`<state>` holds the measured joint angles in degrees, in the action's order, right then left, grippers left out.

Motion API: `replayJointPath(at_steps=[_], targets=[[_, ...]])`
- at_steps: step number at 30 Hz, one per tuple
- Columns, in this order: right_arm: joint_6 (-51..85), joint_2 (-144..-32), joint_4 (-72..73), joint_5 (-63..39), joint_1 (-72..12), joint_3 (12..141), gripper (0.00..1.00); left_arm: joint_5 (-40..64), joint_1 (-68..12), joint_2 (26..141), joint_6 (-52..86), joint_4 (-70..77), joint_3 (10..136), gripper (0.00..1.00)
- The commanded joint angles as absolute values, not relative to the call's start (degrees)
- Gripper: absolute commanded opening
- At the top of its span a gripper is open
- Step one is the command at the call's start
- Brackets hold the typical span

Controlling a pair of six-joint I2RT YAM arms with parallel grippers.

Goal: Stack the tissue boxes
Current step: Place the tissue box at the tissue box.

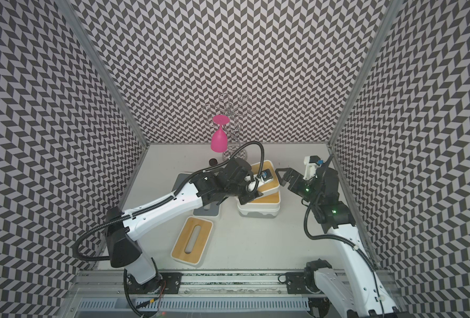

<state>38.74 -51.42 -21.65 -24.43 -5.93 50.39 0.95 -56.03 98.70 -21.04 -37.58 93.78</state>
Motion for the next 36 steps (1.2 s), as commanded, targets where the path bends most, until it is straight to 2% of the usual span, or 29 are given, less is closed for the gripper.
replayJointPath(at_steps=[1, 8, 21, 27, 31, 36], targets=[[38.2, -50.5, -20.5, -22.3, -5.6, 49.5, 0.99, 3.9, -54.7, 98.3, -23.2, -35.0, 96.6, 0.28], [38.3, -50.4, -19.0, -21.3, -5.4, 47.1, 0.99, 4.8, -54.4, 104.2, -25.6, -37.2, 101.2, 0.27], [38.2, -50.6, -18.2, -21.0, -5.3, 46.3, 0.99, 9.3, -52.7, 108.5, -26.9, -38.6, 103.1, 0.29], [38.2, -50.7, -18.0, -21.1, -5.3, 46.1, 0.99, 10.3, -52.7, 108.9, -26.8, -39.7, 103.6, 0.38], [38.2, -50.6, -18.0, -21.0, -5.2, 46.1, 0.99, 10.2, -52.8, 109.1, -26.9, -40.2, 103.9, 0.5], [38.3, -50.6, -17.9, -21.0, -5.2, 46.1, 0.99, 10.1, -52.8, 109.2, -26.9, -40.6, 104.5, 0.58]])
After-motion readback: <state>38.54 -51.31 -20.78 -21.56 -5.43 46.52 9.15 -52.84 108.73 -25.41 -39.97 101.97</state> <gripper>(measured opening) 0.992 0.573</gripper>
